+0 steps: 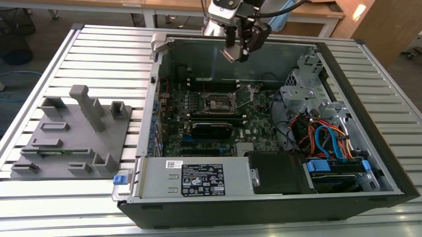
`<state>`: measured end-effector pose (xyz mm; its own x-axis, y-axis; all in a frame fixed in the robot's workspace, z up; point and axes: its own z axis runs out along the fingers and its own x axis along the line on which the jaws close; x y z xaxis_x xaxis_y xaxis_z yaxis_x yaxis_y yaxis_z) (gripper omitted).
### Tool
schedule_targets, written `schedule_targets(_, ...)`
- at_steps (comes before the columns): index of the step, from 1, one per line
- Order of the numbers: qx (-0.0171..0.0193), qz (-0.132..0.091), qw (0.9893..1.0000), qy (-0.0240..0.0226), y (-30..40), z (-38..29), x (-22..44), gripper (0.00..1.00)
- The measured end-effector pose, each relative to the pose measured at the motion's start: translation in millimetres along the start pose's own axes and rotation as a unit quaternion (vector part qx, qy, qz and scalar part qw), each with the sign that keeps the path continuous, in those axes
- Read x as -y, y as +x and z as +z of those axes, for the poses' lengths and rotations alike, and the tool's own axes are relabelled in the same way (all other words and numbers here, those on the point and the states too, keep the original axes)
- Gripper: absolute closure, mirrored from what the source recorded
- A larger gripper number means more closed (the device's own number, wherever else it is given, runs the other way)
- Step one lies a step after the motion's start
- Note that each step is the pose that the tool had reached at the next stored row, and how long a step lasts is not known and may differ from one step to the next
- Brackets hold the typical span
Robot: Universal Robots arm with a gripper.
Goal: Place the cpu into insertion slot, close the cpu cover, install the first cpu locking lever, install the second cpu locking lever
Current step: 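Place the cpu into insertion slot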
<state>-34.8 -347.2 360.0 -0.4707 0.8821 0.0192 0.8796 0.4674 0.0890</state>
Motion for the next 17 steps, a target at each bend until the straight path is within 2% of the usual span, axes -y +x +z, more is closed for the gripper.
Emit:
schedule_targets(4,0.0027,0.031,0.9995,-0.0006,0.0,1.2,0.1,0.46)
schedule_targets(9,0.0055,0.061,0.9981,-0.0012,-0.1,2.5,0.2,0.46)
schedule_targets(13,0.0069,0.077,0.997,-0.0014,-0.1,3.0,0.3,0.46)
schedule_targets(17,0.007,0.078,0.9969,-0.0015,-0.1,3.2,0.3,0.46)
